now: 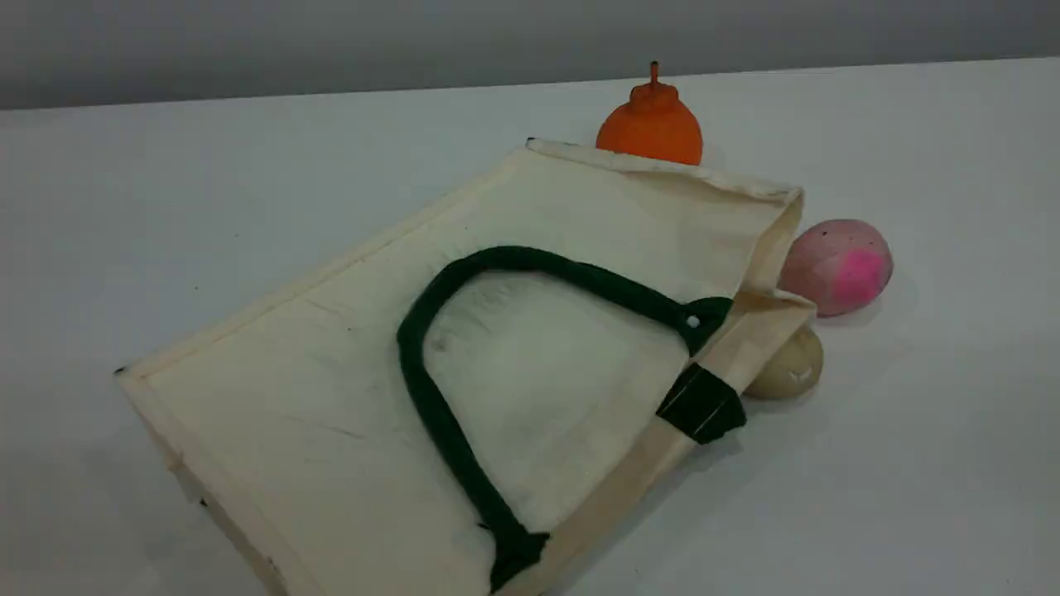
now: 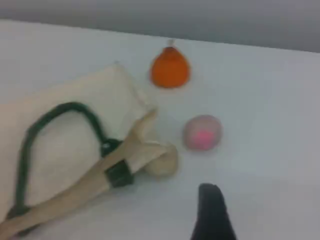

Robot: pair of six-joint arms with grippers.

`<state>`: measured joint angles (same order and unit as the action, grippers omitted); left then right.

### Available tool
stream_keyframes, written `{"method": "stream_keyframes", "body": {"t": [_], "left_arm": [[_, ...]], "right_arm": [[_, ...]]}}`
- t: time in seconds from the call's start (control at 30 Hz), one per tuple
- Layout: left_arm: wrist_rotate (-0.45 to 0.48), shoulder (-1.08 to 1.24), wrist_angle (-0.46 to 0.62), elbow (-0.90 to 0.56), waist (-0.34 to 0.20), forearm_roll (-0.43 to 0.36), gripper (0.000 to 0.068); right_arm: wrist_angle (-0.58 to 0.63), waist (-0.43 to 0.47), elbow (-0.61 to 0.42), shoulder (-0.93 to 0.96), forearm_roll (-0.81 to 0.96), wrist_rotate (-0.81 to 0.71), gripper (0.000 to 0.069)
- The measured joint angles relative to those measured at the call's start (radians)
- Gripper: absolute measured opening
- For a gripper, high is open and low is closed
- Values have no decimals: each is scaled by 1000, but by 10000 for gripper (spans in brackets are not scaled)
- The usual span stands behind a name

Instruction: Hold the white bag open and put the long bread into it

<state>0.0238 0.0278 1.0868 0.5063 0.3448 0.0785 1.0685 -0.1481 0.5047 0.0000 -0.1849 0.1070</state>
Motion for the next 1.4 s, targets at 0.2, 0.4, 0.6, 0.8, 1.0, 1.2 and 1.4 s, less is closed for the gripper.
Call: {"method": "stream_keyframes", "body": {"t": [0.2, 0.4, 0.6, 0.8, 1.0, 1.2, 1.4], "left_arm": [[1, 0, 0, 0, -119, 2, 434], [0, 0, 0, 0, -269, 2, 434], [0, 0, 0, 0, -326, 1, 434], [0, -29, 5, 3, -325, 1, 434], [0, -29, 5, 4, -323, 1, 434], [0, -28, 5, 4, -322, 2, 434], [0, -28, 5, 4, -322, 2, 434]], "right_arm": [[2, 139, 0, 0, 0, 0, 432], [2, 182, 0, 0, 1, 0, 432], [2, 181, 1, 0, 0, 0, 432], [5, 177, 2, 0, 0, 0, 432], [5, 178, 2, 0, 0, 0, 432], [5, 178, 2, 0, 0, 0, 432], [5, 178, 2, 0, 0, 0, 432]]}}
